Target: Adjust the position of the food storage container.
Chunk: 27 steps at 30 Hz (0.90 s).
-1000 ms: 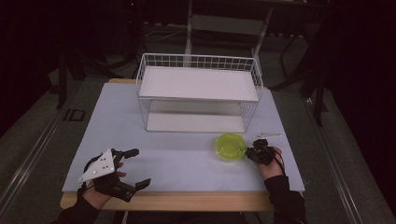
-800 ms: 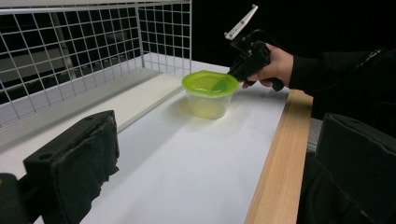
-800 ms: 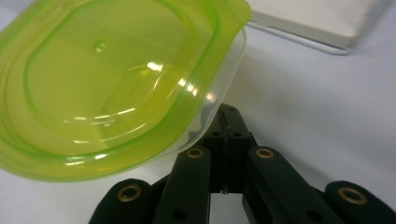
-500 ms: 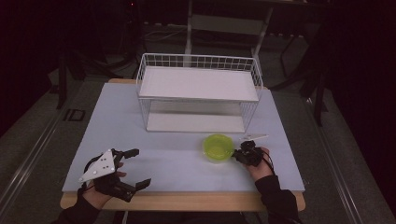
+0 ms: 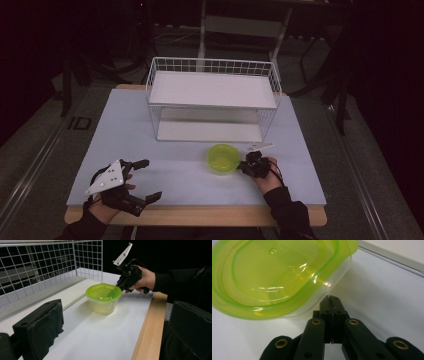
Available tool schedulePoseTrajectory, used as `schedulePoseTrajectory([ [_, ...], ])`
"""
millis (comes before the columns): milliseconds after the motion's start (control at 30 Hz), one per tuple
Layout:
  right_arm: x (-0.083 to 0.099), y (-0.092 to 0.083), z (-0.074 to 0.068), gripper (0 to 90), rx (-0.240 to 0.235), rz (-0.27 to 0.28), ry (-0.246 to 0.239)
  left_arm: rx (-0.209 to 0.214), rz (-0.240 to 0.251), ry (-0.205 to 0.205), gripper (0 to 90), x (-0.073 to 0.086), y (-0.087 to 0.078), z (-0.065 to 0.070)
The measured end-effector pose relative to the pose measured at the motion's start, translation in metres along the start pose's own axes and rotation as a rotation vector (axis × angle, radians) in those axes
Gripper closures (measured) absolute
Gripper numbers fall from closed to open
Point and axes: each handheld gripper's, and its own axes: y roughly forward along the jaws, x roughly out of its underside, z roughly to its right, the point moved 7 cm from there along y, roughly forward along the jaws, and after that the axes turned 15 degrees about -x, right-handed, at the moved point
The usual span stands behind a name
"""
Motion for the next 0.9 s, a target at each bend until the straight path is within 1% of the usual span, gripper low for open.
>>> schedulePoseTrajectory([
  [167,-0.008,0.008,-0.009,90.0,-0.016,0.009,-0.015,0.000,0.000,0.001,0.4,0.000,-0.001,0.000],
  [367,-0.011,0.019,-0.015,90.0,-0.031,-0.007,-0.024,0.001,-0.001,0.002,0.4,0.000,0.000,0.000],
  [400,-0.012,0.022,-0.016,90.0,-0.033,-0.012,-0.035,0.002,0.001,0.000,0.4,0.000,0.000,0.000],
  [500,-0.014,0.028,-0.021,90.0,-0.039,-0.018,-0.042,0.003,-0.002,-0.002,0.4,0.000,0.000,0.001],
  [667,-0.018,0.036,-0.026,89.9,-0.052,-0.025,-0.047,0.006,-0.005,-0.003,0.4,0.001,0.000,0.001],
  [800,-0.021,0.039,-0.029,89.2,-0.054,-0.024,-0.056,0.007,-0.004,-0.005,0.4,0.001,0.000,0.001],
  [900,-0.021,0.036,-0.028,88.4,-0.053,-0.020,-0.058,0.008,-0.001,-0.009,0.4,0.000,-0.001,0.000],
])
